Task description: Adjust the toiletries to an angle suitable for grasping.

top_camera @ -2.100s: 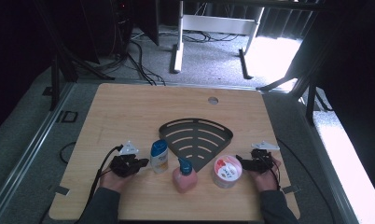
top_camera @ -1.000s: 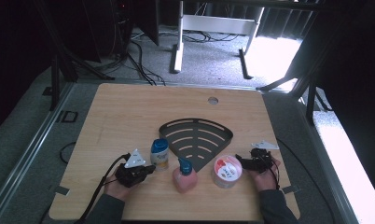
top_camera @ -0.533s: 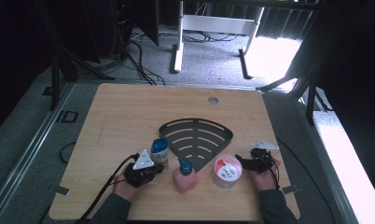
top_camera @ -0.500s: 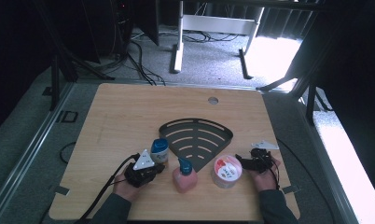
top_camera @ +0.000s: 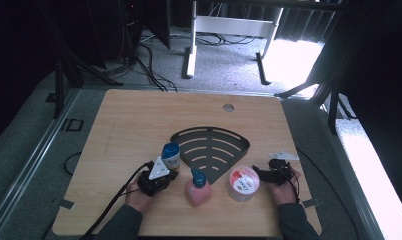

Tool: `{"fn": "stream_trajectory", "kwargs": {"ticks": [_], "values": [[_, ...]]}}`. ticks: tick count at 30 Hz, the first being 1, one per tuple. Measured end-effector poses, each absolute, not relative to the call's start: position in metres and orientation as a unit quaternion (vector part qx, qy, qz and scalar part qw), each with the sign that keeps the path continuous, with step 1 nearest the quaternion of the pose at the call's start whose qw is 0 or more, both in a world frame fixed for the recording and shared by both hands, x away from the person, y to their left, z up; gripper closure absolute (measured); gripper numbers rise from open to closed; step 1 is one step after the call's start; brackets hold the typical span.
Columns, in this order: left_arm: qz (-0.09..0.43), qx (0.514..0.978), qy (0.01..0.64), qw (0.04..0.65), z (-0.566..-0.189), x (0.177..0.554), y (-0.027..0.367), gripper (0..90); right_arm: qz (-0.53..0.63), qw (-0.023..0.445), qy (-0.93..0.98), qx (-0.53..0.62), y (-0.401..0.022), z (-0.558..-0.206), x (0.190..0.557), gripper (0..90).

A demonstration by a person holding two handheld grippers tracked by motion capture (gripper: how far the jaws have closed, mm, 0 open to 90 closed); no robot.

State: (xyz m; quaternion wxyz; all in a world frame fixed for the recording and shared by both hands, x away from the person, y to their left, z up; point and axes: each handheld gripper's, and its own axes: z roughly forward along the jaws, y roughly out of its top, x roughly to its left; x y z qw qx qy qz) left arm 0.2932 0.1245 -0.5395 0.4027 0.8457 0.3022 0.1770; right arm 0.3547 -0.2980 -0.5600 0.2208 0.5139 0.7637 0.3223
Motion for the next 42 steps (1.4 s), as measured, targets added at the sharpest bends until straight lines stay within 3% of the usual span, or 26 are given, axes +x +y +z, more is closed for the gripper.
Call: {"fn": "stream_trajectory", "kwargs": {"ticks": [15, 42], "values": [[0.188, 0.838, 0.305, 0.411, -0.538, 0.305, 0.115, 90.0, 0.322, 0.22, 0.764, 0.514, -0.298, -0.56, 0.355, 12.6], [0.221, 0.856, 0.3, 0.359, -0.541, 0.331, 0.116, 90.0, 0.322, 0.221, 0.764, 0.514, -0.298, -0.56, 0.355, 12.7]]}}
